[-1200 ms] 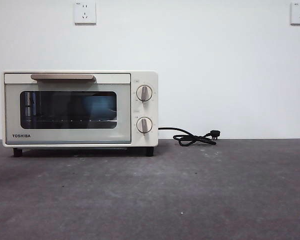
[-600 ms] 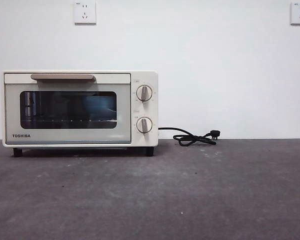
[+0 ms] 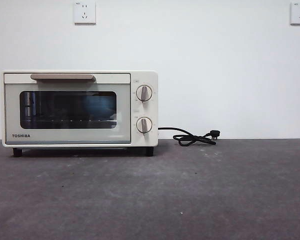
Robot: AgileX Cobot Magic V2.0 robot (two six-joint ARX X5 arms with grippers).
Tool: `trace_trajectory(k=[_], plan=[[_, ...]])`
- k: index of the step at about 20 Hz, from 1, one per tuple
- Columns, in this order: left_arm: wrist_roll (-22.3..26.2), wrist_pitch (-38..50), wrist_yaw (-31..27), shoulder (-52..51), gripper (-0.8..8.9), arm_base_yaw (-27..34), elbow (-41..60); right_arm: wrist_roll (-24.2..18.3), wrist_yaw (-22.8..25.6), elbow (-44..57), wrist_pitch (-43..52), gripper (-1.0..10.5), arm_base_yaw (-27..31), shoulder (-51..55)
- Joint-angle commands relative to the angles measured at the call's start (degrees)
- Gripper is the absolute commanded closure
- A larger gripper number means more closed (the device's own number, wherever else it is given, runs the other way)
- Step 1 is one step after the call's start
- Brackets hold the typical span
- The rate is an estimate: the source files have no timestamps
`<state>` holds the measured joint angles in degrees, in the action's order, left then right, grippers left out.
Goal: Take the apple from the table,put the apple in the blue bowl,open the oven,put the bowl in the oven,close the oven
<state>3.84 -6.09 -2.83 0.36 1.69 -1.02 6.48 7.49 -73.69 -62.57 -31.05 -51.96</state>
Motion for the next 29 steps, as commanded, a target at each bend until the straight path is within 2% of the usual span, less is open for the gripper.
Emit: trace_trajectory(k=[1, 17, 21, 24, 27, 29], plan=[[-0.7, -0.1, -0.2, -0.1, 8.17, -0.1, 0.6, 0.4, 0.0, 0.6, 0.3, 8.8, 0.0, 0.0], [-0.7, -0.3, -0.2, 0.2, 8.17, -0.1, 0.6, 0.3, 0.0, 0.6, 0.3, 8.8, 0.0, 0.0], [-0.7, -0.3, -0.2, 0.2, 8.17, -0.1, 0.6, -5.6, 4.1, 0.9, 0.9, 8.8, 2.0, 0.1], [-0.7, -0.3, -0.2, 0.2, 8.17, -0.1, 0.6, -7.3, 2.6, 7.5, 14.3, 8.8, 7.6, 2.3], [-0.7, -0.3, -0.2, 0.2, 8.17, -0.1, 0.6, -6.5, -4.0, 22.5, 34.0, 8.8, 13.8, 9.5], [-0.7, -0.3, -0.2, 0.2, 8.17, -0.1, 0.6, -6.7, -5.5, 33.7, 44.1, 8.8, 17.1, 15.8]])
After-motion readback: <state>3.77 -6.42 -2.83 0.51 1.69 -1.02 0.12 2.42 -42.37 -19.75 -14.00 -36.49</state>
